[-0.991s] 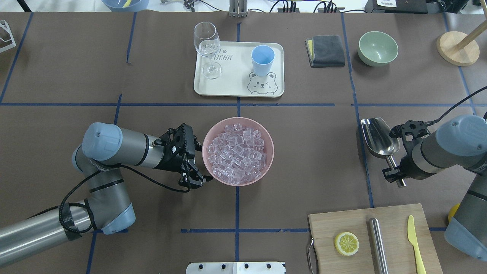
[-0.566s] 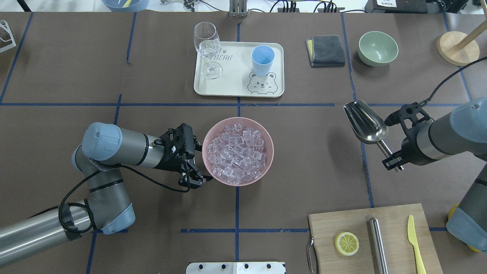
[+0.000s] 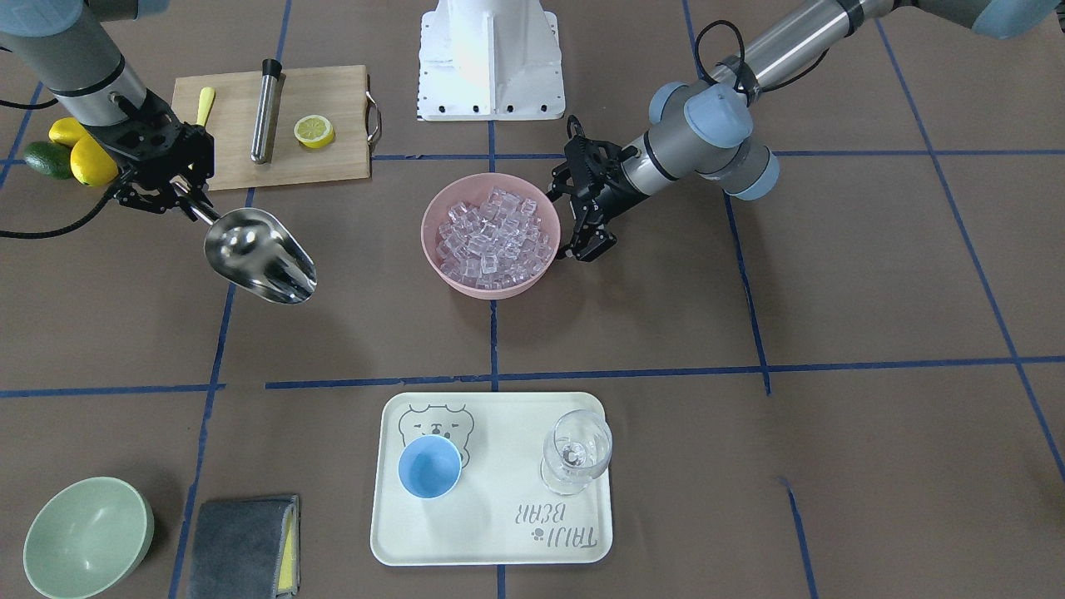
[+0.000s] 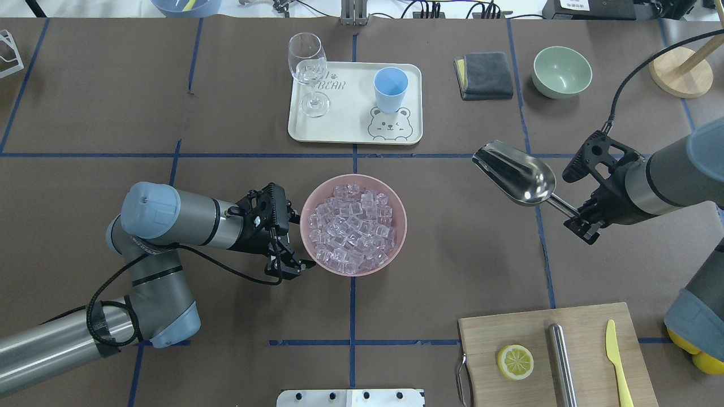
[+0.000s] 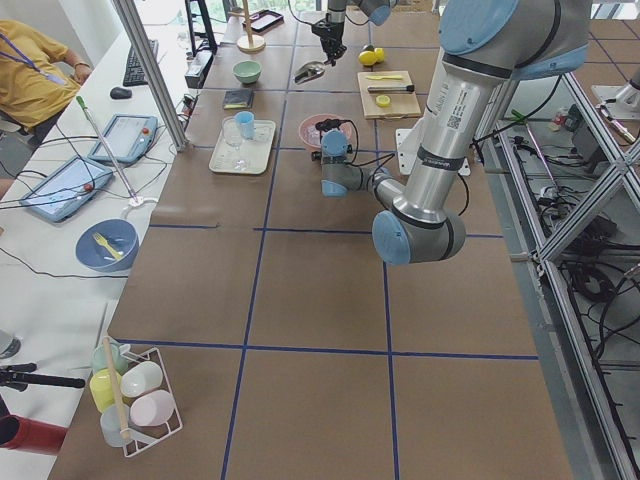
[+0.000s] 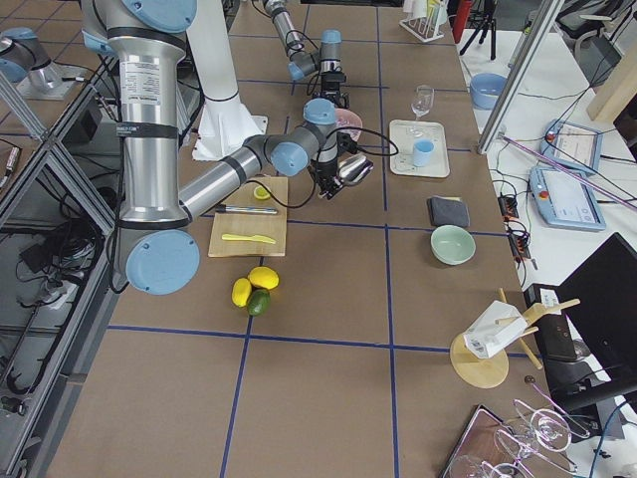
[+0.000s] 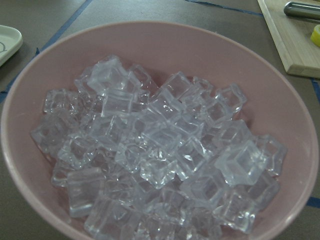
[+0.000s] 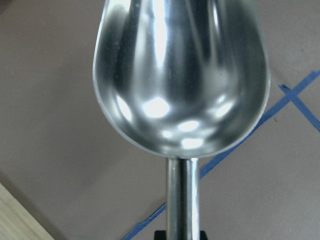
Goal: Put ice in cup with scoop
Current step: 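Lift the scoop with the right gripper toward the pink bowl, then bring the scoop over the ice in the pink bowl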
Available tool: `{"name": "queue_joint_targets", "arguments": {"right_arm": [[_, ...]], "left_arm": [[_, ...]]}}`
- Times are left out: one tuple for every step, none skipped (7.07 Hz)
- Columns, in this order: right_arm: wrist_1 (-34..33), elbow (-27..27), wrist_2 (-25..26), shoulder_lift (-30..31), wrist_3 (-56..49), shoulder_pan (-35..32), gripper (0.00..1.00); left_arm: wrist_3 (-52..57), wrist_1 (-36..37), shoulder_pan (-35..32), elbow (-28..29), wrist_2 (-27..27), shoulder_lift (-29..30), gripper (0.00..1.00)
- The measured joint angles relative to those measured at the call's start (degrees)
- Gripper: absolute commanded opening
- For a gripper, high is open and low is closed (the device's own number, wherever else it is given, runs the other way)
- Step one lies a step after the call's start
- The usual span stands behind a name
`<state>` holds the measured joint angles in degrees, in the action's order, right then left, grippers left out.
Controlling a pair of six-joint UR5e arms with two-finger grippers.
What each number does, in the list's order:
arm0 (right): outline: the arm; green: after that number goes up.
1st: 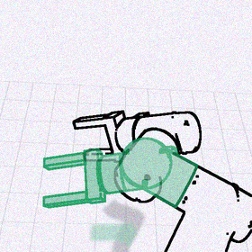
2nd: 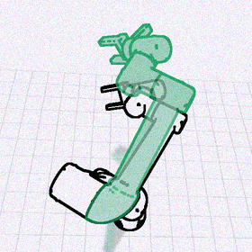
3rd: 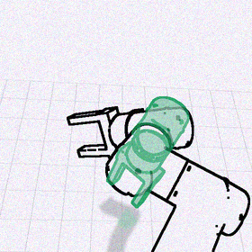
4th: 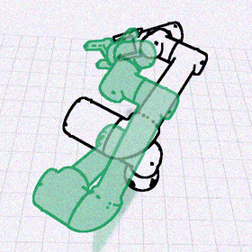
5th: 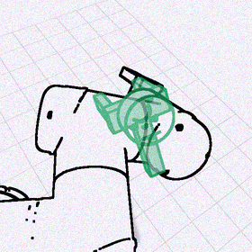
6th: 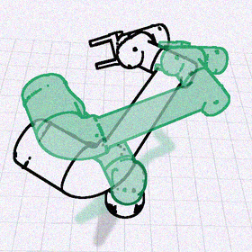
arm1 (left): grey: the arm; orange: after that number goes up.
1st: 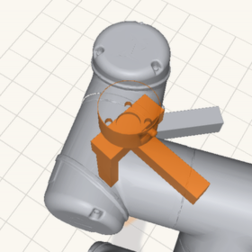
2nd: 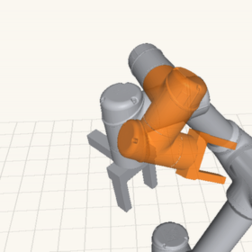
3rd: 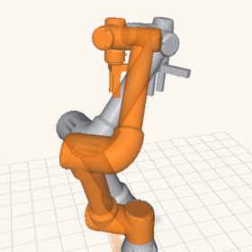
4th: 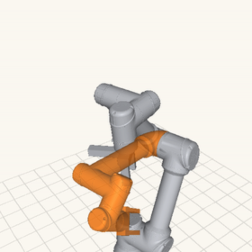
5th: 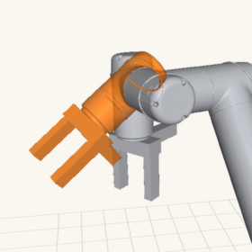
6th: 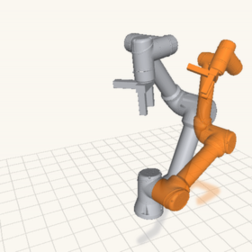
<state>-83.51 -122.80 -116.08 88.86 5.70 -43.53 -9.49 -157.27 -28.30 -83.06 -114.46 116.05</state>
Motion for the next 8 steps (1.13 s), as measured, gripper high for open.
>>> {"name": "queue_joint_targets", "arguments": {"right_arm": [[-4.4, -1.6, 0.4, -2.7, -2.9, 1.1, 0.0], [-11.9, -3.5, 1.4, -6.6, -4.0, 2.7, 0.0], [-23.6, -5.4, 3.6, -12.8, -4.4, 4.9, 0.0], [-36.2, -6.4, 6.8, -20.2, -4.5, 7.5, 0.0], [-46.7, -6.6, 9.9, -26.9, -4.4, 10.0, 0.0], [-54.1, -5.8, 11.4, -31.9, -4.2, 11.8, 0.0], [-59.4, -2.9, 12.2, -36.6, -4.1, 13.2, 0.0], [-63.8, 0.9, 13.0, -41.1, -3.9, 14.7, 0.0]], "left_arm": [[0.0, 0.0, 0.0, 0.0, 0.2, 0.0, 0.99], [0.0, 0.0, 0.0, 0.0, 0.2, 0.0, 0.99], [0.0, -0.1, 0.0, 0.0, 0.3, 0.0, 0.99], [0.0, -0.1, -0.1, 0.0, 0.3, 0.0, 0.99], [0.0, 0.0, -0.1, 0.0, 0.3, 0.0, 0.99], [0.0, -0.1, -0.1, 0.0, 0.3, 0.0, 0.99], [-0.1, -0.1, -0.1, 0.0, 0.3, -0.1, 0.99], [-0.1, -0.1, -0.1, 0.1, 0.3, -0.1, 0.99]]}}
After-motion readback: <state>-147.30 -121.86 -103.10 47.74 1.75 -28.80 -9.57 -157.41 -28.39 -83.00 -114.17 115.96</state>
